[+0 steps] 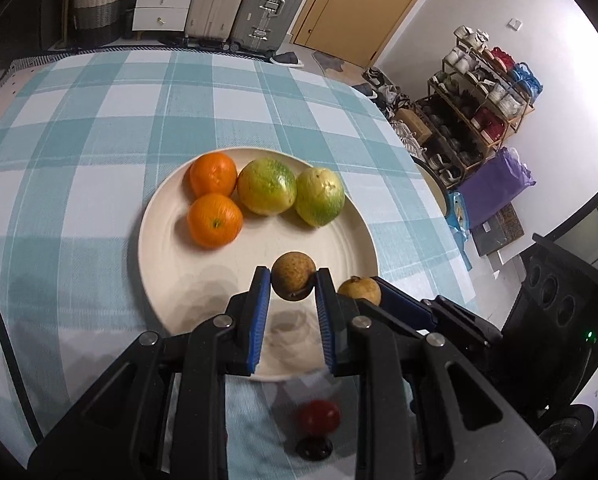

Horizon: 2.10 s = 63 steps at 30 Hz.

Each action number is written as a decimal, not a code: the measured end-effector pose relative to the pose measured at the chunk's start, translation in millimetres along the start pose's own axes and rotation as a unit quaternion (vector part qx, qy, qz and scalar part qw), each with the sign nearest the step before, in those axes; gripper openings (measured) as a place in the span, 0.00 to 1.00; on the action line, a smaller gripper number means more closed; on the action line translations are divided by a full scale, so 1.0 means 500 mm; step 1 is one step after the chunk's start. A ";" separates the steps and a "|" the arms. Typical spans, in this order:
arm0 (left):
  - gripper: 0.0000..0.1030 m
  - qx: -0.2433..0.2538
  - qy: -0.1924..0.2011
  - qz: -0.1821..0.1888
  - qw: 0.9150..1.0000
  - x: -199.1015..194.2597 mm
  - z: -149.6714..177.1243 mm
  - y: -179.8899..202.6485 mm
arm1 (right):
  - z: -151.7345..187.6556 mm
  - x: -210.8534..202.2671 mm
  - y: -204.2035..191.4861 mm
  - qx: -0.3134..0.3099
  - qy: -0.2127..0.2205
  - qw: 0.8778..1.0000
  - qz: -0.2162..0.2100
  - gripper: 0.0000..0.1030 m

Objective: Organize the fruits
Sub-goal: 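Carry both brown fruits onto the cream plate and open both tools, then move both tools back toward the tomatoes and dark plums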

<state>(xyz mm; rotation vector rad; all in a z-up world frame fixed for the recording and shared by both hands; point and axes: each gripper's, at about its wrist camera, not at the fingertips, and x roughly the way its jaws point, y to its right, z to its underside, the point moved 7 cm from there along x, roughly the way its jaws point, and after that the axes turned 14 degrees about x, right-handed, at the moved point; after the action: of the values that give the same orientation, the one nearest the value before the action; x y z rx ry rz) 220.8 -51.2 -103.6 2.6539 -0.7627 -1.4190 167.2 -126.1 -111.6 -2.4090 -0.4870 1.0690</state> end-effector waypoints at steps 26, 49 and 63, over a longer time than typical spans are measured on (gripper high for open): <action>0.20 -0.026 -0.009 -0.021 0.999 0.066 -0.061 -0.045 | -0.074 0.085 0.039 0.026 -0.016 1.000 0.009 0.48; 0.55 -0.009 0.016 -0.114 0.993 -0.095 0.061 -0.022 | -0.044 -0.080 -0.003 0.009 0.070 0.997 0.016 0.90; 0.80 0.005 0.033 -0.198 0.980 -0.189 0.126 -0.032 | -0.003 -0.156 -0.049 -0.025 0.099 0.995 0.010 0.98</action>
<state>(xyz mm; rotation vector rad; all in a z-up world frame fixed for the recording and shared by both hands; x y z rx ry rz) 133.6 16.6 -71.4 2.9621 -0.2396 -1.3871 115.6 -144.3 -50.9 -2.5354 -0.4263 0.8239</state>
